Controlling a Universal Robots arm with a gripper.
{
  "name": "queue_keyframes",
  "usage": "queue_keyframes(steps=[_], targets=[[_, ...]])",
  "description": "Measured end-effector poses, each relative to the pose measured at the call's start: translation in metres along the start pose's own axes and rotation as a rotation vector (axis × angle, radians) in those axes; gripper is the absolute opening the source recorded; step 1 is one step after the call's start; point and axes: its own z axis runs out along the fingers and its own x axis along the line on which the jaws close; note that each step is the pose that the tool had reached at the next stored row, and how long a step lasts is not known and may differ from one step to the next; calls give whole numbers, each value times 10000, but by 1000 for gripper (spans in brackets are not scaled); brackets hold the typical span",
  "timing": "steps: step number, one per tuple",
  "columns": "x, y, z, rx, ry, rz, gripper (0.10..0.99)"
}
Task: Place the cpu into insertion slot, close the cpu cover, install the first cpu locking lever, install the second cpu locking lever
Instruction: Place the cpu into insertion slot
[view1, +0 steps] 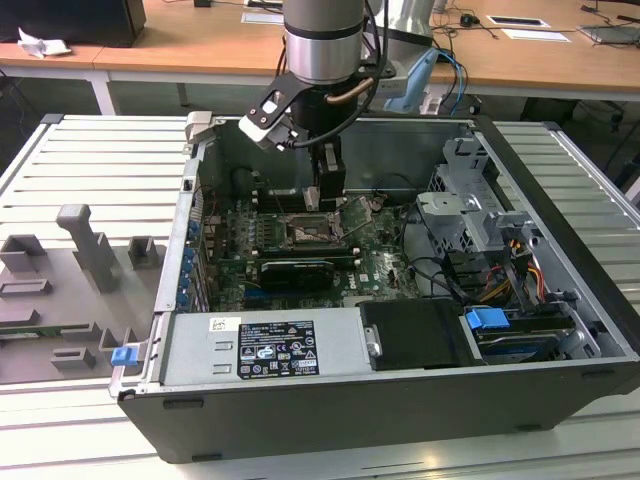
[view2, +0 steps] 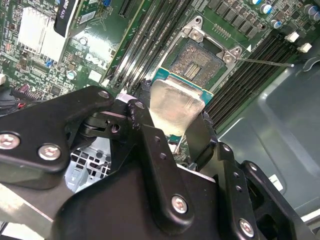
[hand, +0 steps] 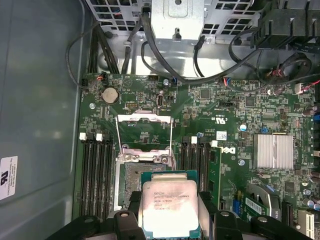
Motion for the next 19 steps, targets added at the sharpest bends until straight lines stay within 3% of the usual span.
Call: queue_keyframes(steps=[6,19], targets=[[1,-2,25,-13,-56,659,529],[-1,-8,89,-13,-59,684,529]])
